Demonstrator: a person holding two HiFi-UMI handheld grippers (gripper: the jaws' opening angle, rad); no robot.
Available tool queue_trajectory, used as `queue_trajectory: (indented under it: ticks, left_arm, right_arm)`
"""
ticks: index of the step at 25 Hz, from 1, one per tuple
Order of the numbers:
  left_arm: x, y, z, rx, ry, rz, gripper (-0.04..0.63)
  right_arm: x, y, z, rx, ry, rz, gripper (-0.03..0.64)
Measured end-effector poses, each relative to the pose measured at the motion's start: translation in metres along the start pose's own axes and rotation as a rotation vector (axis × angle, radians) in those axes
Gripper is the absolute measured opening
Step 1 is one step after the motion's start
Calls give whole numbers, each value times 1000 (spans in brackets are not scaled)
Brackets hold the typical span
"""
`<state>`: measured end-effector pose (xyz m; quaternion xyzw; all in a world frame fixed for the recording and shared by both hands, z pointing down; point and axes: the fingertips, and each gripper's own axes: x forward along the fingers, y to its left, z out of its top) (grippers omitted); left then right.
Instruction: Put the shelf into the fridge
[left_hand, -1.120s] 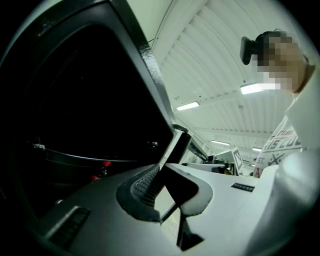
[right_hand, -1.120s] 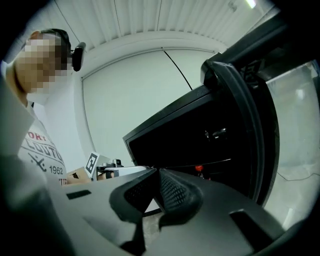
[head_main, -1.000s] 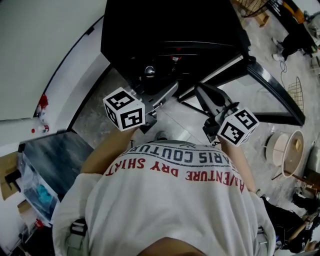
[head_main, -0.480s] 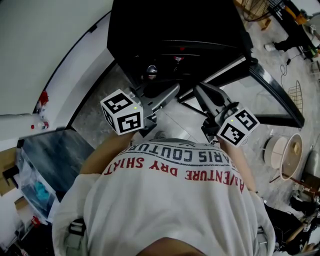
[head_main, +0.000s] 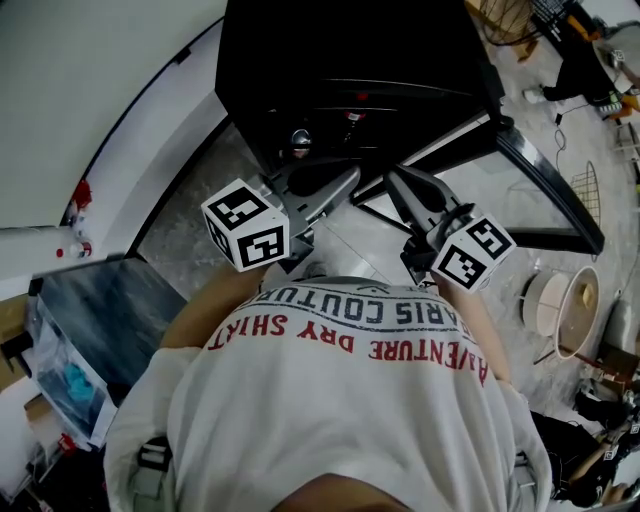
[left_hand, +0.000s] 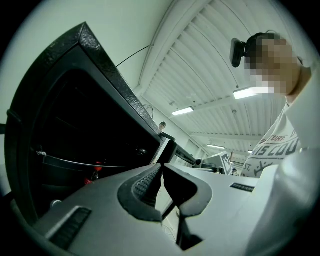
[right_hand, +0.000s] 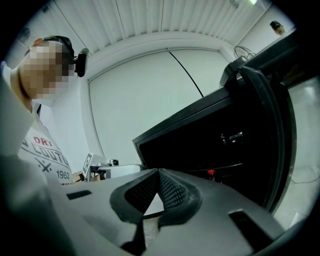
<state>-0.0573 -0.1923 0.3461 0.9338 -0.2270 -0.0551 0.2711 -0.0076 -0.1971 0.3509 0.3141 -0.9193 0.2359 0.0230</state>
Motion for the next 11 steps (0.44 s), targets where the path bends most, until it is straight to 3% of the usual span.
queue_trajectory:
  ticks: [11]
  left_arm:
    - [3, -2, -9, 38, 40, 3, 41]
  right_arm:
    - [1, -3, -2, 4, 3, 9, 23]
